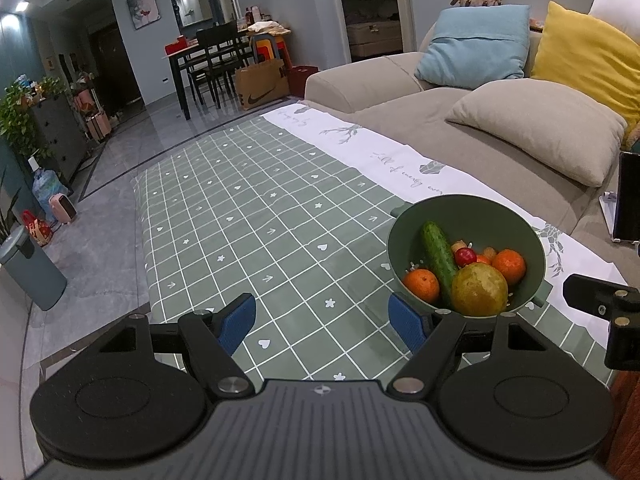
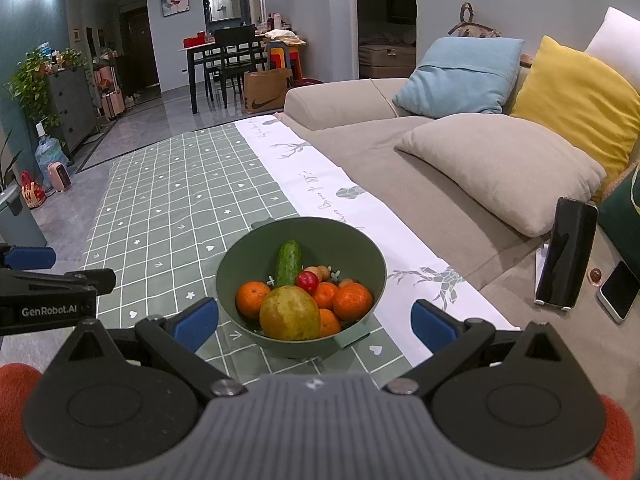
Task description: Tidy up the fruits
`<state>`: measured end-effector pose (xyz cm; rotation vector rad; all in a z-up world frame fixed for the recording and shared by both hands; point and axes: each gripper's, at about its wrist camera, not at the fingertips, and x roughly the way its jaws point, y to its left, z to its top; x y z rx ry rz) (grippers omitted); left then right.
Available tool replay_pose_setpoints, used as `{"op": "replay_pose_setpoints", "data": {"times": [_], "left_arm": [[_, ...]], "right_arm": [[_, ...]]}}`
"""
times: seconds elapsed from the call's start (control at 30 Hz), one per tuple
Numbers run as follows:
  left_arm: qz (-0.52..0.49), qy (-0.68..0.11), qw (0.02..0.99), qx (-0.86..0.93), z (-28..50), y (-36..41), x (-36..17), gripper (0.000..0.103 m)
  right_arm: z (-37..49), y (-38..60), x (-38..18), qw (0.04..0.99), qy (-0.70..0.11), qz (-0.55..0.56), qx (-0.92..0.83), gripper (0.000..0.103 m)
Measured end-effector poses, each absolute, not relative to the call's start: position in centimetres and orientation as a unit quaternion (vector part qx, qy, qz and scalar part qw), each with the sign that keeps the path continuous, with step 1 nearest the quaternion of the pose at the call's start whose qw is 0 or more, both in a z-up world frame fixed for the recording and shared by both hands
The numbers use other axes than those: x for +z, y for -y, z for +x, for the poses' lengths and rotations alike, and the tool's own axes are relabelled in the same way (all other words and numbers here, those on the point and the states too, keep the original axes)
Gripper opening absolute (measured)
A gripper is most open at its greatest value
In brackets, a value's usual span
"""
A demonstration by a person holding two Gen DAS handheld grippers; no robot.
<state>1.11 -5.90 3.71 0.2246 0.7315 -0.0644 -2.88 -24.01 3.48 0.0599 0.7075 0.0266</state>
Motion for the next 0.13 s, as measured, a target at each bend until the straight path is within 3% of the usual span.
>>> {"op": "replay_pose_setpoints", "data": {"times": [0.13], "left_arm": [[0.108, -0.356, 0.928, -0.034, 1.1, 5.98, 3.75, 0.089]], "right_arm": [[-2.93, 24.16, 3.41, 0.937, -0.348, 0.032, 0.011, 0.098]]}}
